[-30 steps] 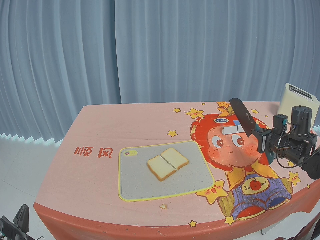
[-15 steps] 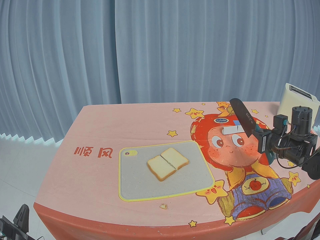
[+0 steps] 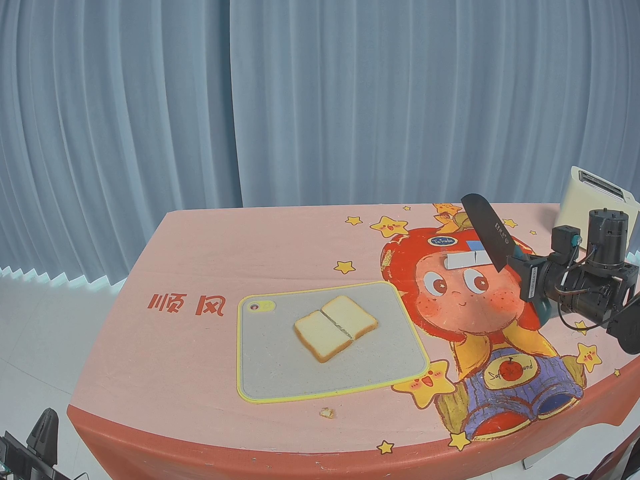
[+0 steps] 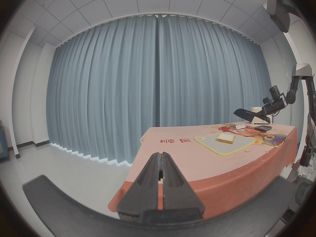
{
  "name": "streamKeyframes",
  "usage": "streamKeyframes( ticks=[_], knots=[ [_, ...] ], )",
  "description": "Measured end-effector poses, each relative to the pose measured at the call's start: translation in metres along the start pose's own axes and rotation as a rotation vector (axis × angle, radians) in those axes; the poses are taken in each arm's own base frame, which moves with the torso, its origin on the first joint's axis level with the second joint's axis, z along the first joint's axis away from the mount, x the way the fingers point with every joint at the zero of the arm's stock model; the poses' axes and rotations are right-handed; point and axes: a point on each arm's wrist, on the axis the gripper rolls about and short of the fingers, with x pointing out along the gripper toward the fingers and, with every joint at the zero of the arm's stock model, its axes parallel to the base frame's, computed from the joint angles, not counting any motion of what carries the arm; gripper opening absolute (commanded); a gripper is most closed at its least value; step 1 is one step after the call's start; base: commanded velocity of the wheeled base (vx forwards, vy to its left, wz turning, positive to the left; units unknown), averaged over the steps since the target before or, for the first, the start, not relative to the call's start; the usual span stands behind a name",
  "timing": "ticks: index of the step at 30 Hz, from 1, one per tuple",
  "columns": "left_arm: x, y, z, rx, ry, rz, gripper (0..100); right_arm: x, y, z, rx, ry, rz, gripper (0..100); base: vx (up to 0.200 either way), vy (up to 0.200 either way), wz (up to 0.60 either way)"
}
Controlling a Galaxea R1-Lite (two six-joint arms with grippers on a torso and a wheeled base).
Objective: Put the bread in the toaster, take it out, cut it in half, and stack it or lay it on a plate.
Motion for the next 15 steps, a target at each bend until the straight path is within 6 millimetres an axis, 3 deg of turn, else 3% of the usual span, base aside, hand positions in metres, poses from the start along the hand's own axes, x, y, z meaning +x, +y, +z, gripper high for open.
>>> streamKeyframes(
  ticks=[15],
  knots=[
    [0.0, 0.0, 0.0, 0.0, 0.0, 0.0, 0, -0.004, -0.009, -0.012, -0.025, 0.042, -0.01, 0, 0.0, 0.0, 0.0]
  ],
)
